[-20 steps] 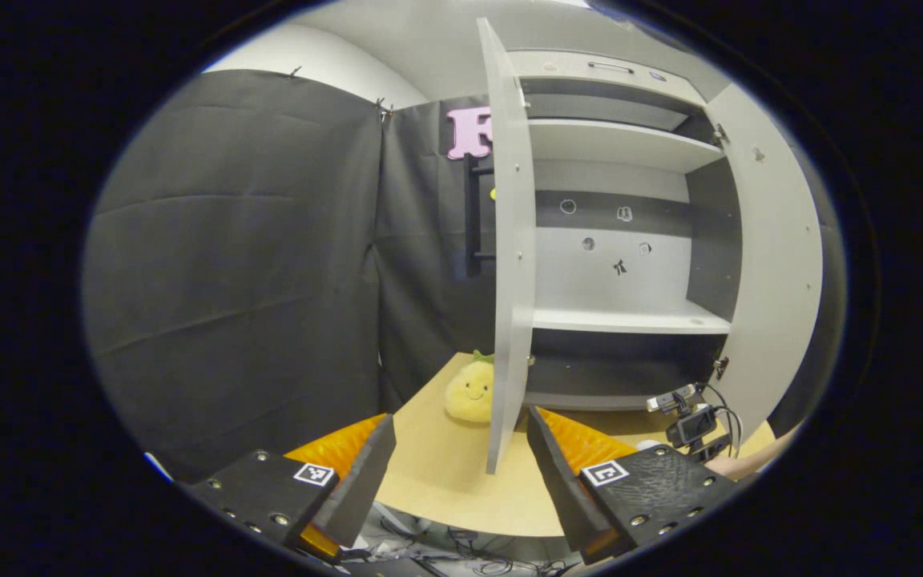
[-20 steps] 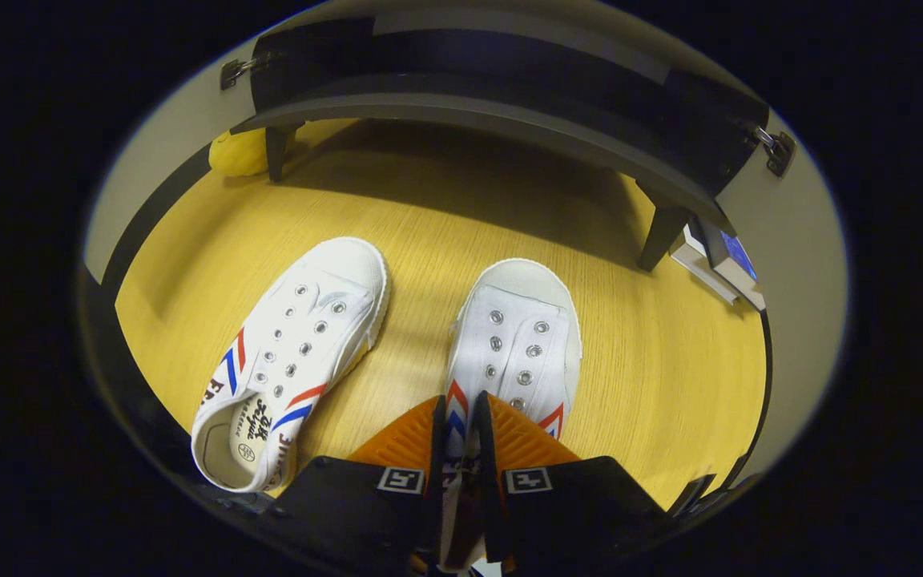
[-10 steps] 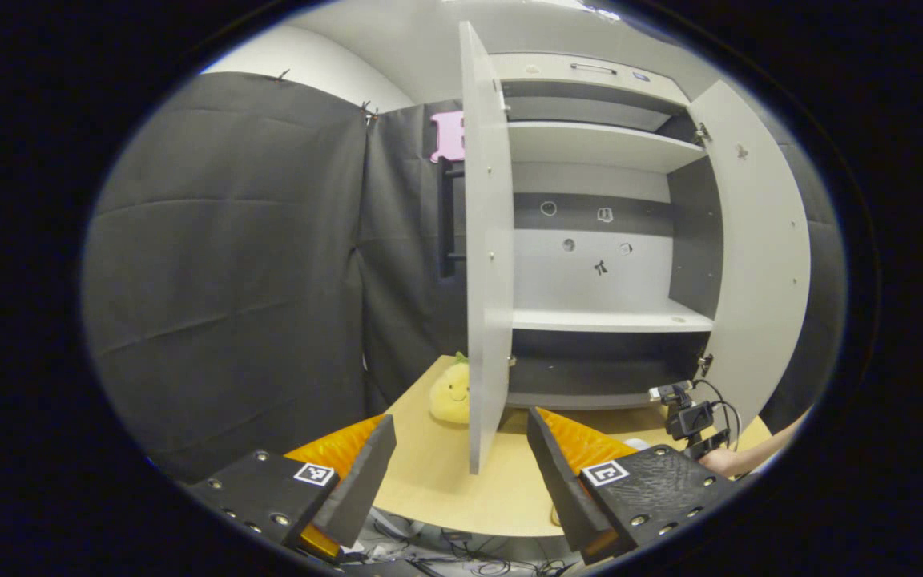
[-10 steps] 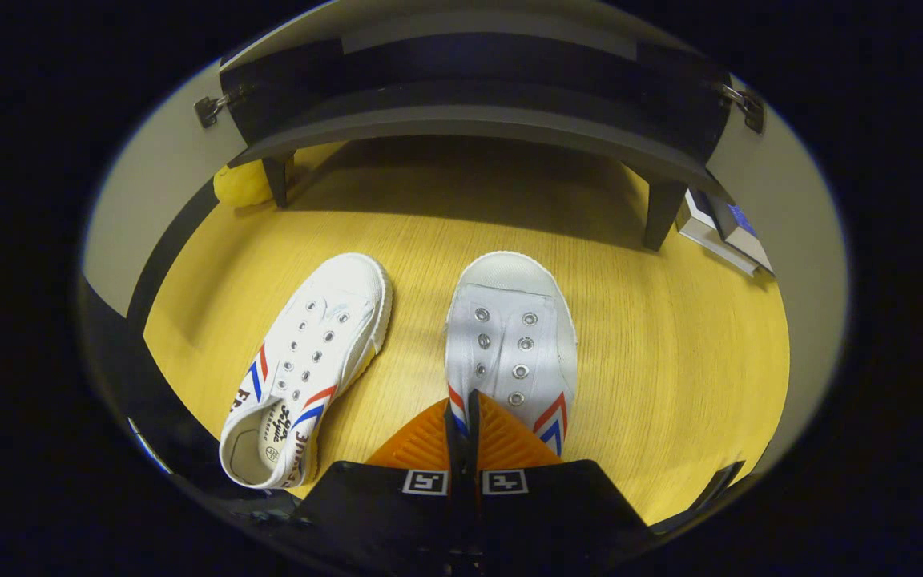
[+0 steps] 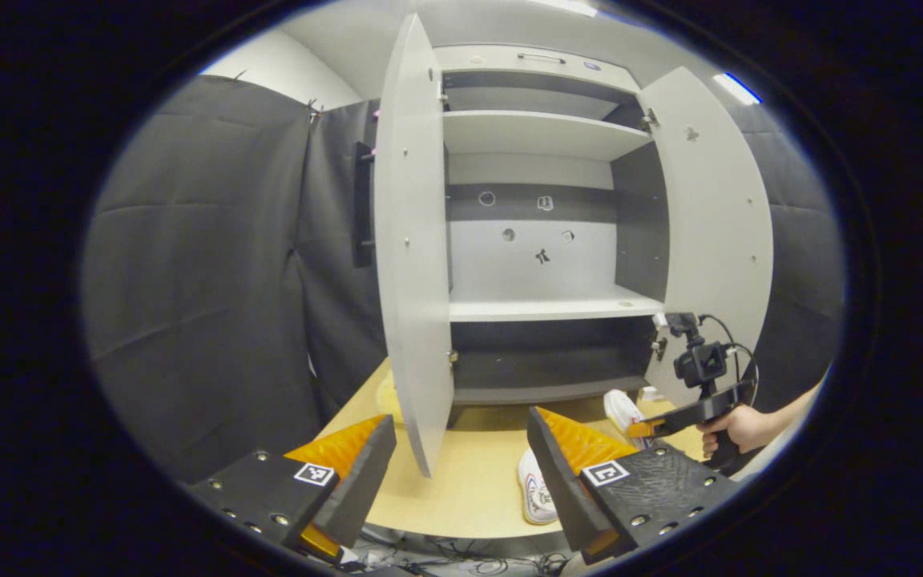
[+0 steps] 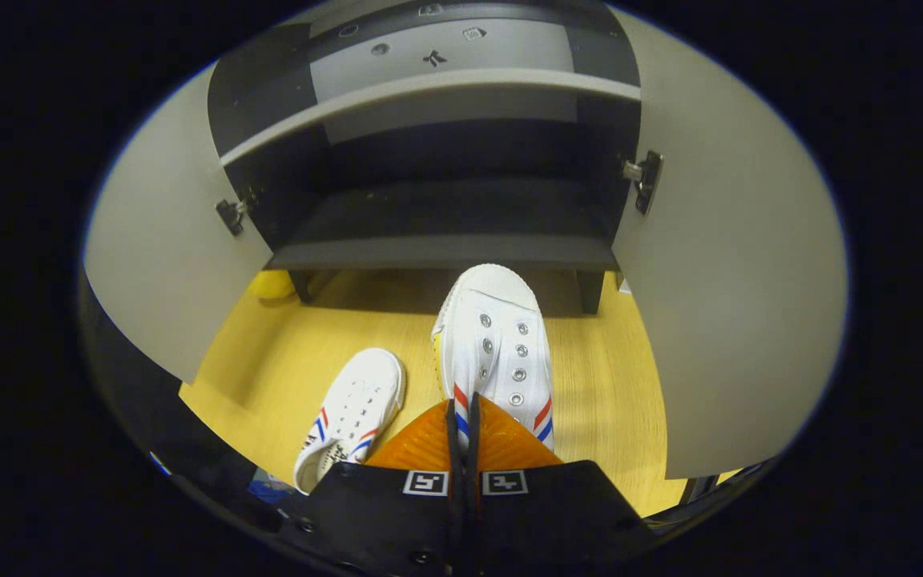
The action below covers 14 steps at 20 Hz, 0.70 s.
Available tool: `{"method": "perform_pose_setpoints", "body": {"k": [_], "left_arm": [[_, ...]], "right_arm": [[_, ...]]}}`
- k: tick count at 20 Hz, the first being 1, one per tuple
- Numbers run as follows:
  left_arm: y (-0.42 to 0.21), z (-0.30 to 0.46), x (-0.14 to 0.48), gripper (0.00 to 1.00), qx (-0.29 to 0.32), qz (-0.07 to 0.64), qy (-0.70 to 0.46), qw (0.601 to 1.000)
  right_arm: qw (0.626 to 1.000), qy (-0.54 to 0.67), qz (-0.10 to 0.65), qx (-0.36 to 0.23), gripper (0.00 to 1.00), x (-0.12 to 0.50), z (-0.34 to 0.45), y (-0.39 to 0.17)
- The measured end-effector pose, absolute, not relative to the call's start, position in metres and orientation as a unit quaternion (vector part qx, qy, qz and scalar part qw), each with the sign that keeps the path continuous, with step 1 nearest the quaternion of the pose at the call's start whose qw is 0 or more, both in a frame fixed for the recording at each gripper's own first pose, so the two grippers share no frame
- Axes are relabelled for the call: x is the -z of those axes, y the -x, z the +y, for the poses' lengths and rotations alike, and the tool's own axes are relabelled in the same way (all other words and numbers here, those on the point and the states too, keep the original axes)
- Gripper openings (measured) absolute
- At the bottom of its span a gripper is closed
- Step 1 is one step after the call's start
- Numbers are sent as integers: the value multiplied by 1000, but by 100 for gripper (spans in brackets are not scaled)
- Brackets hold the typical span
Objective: Grab one shoe with the right hand and put it into the shoe cabinet, grab the other shoe with the left hand and put it into the shoe cabinet; then close the right door with the right hand and the left door with the left hand.
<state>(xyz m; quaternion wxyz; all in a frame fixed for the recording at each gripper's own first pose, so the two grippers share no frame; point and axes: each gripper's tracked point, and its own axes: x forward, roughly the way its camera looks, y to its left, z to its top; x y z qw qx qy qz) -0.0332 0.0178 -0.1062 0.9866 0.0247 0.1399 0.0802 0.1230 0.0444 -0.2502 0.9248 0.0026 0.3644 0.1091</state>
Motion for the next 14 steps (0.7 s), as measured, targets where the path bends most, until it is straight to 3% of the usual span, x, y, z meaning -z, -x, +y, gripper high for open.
{"method": "perform_pose_setpoints", "body": {"k": [8, 14], "left_arm": [[21, 3, 113, 93, -43, 142, -27, 989], [19, 2, 111, 93, -42, 134, -33, 990]], "right_arm": [[961, -28, 223, -158, 1, 115, 76, -137], [975, -24, 131, -177, 1, 29, 92, -182]]}}
